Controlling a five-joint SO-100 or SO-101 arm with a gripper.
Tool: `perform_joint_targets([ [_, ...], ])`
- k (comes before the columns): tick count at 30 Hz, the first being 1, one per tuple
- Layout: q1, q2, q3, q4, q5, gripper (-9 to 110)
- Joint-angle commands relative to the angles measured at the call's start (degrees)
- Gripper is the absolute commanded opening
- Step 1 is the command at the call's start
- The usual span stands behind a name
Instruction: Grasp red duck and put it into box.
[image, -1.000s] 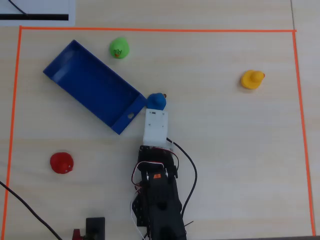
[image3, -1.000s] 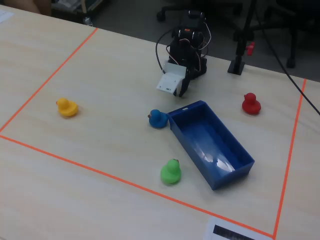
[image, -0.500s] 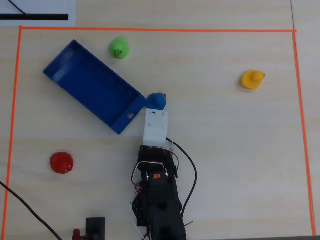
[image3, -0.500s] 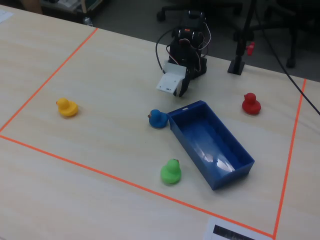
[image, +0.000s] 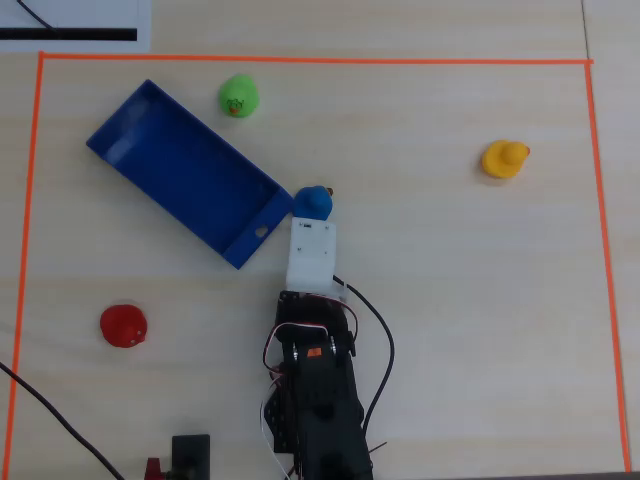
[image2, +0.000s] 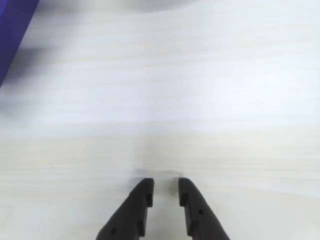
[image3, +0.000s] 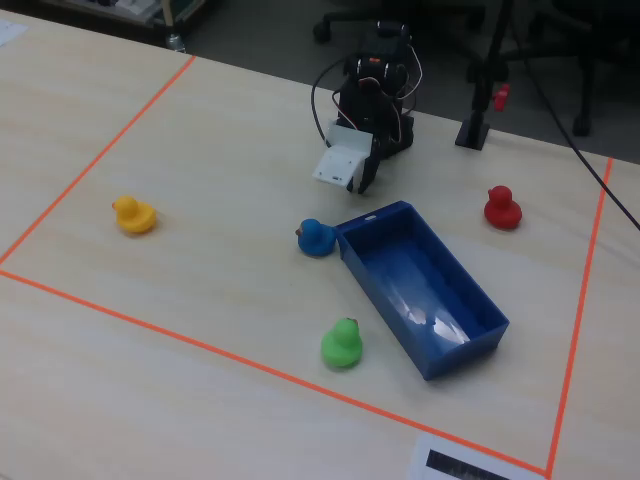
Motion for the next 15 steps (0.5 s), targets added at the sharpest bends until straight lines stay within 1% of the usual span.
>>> perform_joint_targets([
  [1, 0.4, -0.2, -0.3, 1.1, 0.7, 4],
  [15, 0.3, -0.2, -0.3, 1.1, 0.7, 4],
])
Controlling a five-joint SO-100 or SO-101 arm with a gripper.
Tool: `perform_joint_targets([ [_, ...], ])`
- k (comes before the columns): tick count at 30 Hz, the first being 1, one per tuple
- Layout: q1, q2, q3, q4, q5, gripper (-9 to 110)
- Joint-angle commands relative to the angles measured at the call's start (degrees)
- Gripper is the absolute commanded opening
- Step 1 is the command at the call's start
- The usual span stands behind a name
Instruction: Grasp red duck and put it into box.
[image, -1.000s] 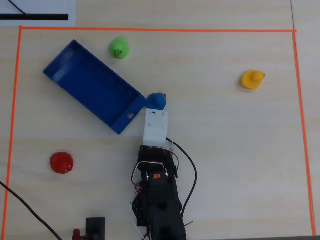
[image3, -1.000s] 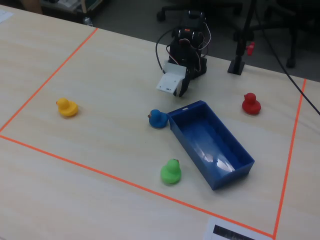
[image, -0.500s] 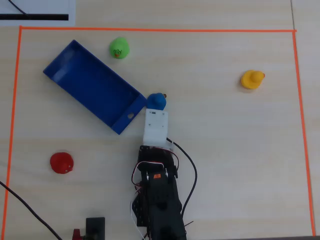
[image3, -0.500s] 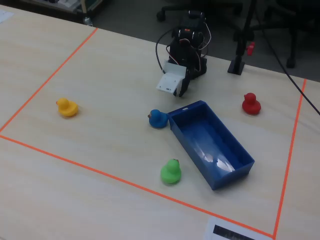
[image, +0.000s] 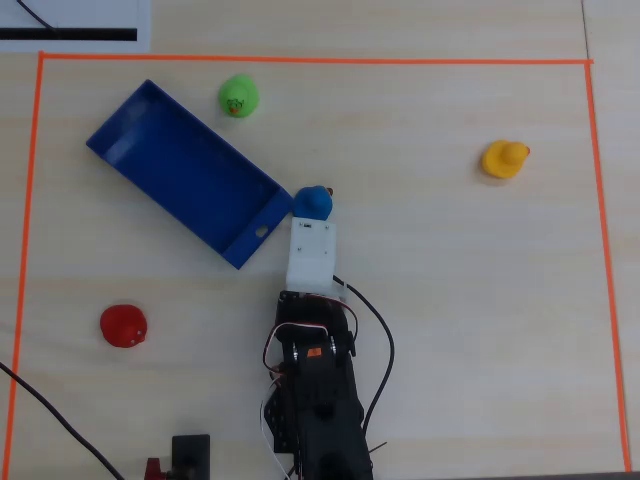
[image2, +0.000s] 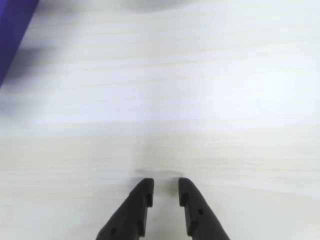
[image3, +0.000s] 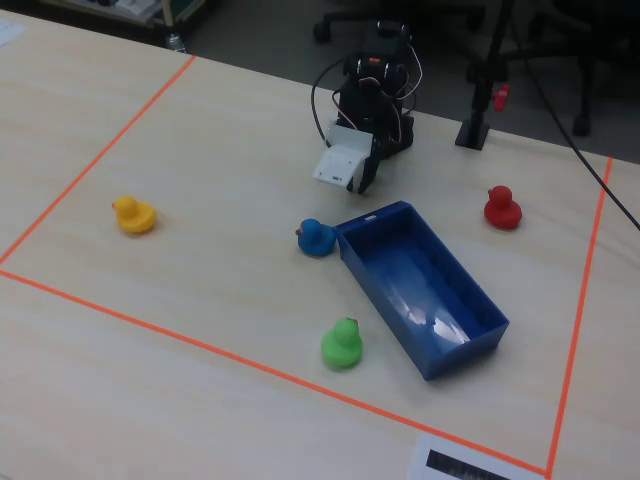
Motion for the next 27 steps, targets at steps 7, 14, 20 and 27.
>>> perform_joint_targets([
  [7, 0.1, -0.2, -0.3, 1.1, 0.8, 2],
  [14, 1.8, -0.2, -0.4, 0.7, -0.8, 0],
  [20, 6.3, -16.5, -20.6, 2.0, -2.1, 13],
  [27, -1.8, -37.8, -56.4, 12.5, 4.7, 20],
])
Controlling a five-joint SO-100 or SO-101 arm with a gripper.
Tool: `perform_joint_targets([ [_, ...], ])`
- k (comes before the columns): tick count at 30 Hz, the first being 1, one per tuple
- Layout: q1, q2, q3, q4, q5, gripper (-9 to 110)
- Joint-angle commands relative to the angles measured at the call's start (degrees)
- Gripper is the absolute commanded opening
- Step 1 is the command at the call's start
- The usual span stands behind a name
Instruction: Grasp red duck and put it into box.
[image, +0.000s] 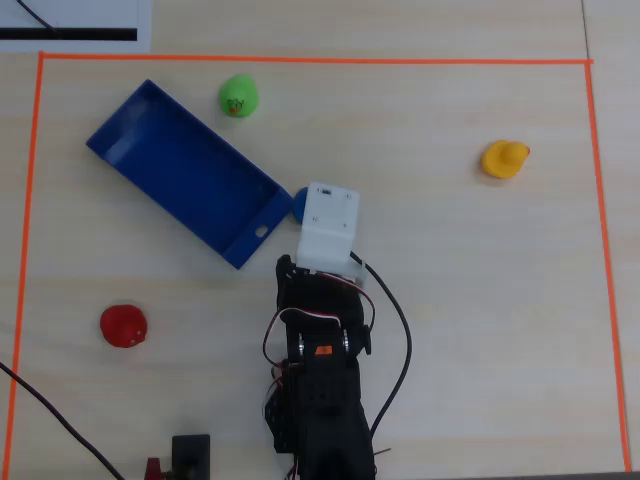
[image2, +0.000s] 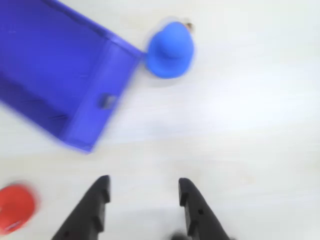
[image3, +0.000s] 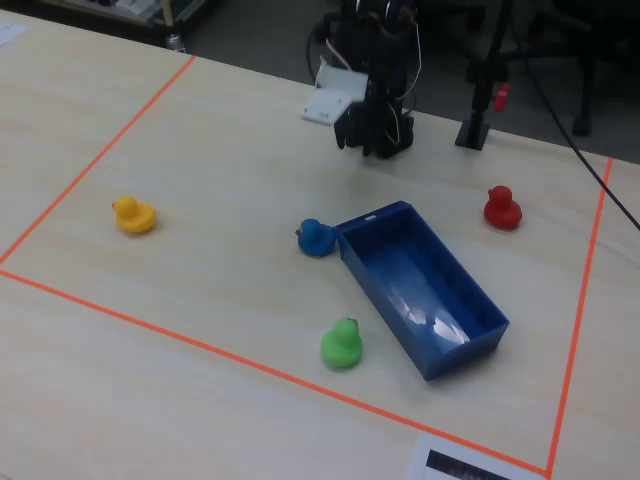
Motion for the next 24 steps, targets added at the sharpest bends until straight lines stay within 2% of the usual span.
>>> perform_joint_targets([
  [1, -6.9, -11.7, -13.5, 4.3, 4.1, 22],
  [9, -28.1, -29.5, -25.0, 4.9, 17.8, 26],
  [15, -42.8, -42.2, -26.5, 1.1, 25.4, 27],
  [20, -52.0, -47.0, -26.5, -4.3, 30.4, 30],
  [24, -55.5, -49.1, -27.0, -6.1, 32.3, 33],
])
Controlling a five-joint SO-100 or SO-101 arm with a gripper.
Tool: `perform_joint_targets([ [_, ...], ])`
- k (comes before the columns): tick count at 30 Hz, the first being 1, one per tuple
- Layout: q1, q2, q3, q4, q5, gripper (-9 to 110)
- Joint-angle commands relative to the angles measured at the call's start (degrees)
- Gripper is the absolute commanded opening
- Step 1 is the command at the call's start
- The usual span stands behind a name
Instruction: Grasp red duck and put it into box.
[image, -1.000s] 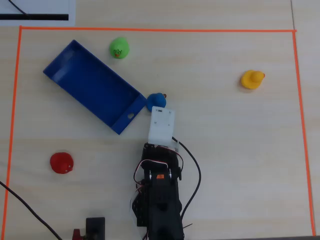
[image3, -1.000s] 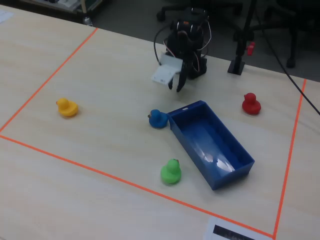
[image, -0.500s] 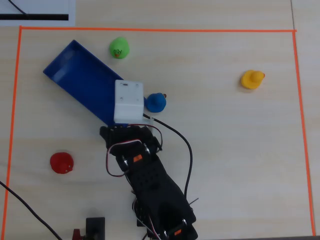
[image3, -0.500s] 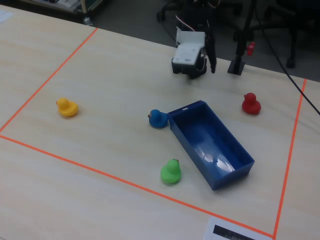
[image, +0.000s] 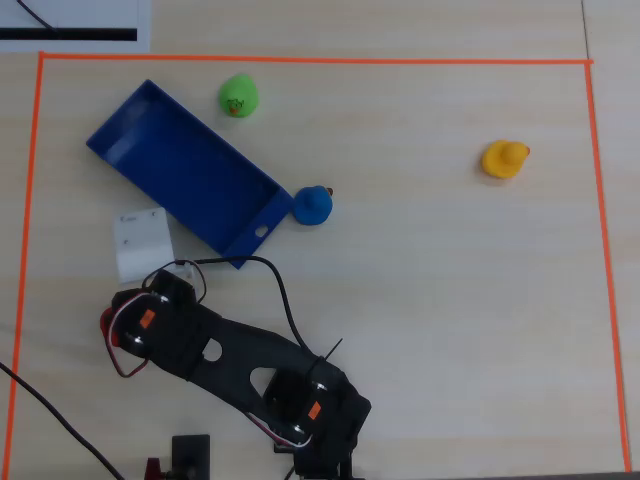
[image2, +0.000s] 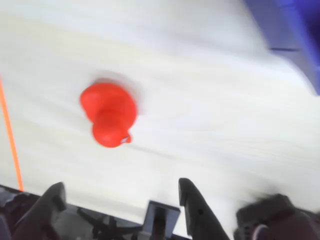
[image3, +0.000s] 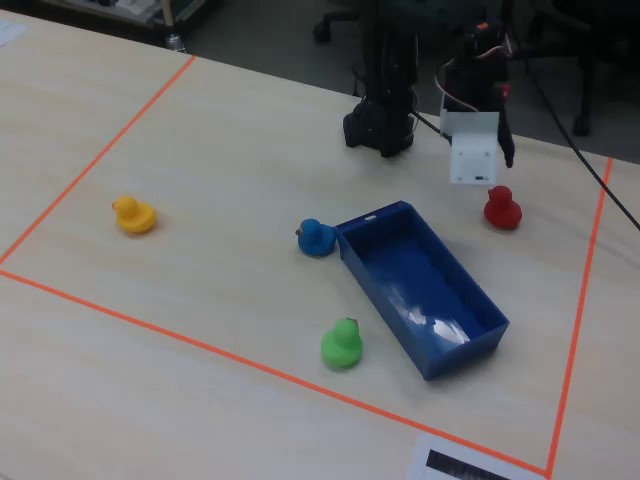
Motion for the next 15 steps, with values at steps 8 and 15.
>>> perform_joint_targets([
  [8, -4.3, -2.5, 4.6, -11.5, 5.5, 34],
  [15, -6.8, -6.2, 11.2, -20.6, 7.0, 34],
])
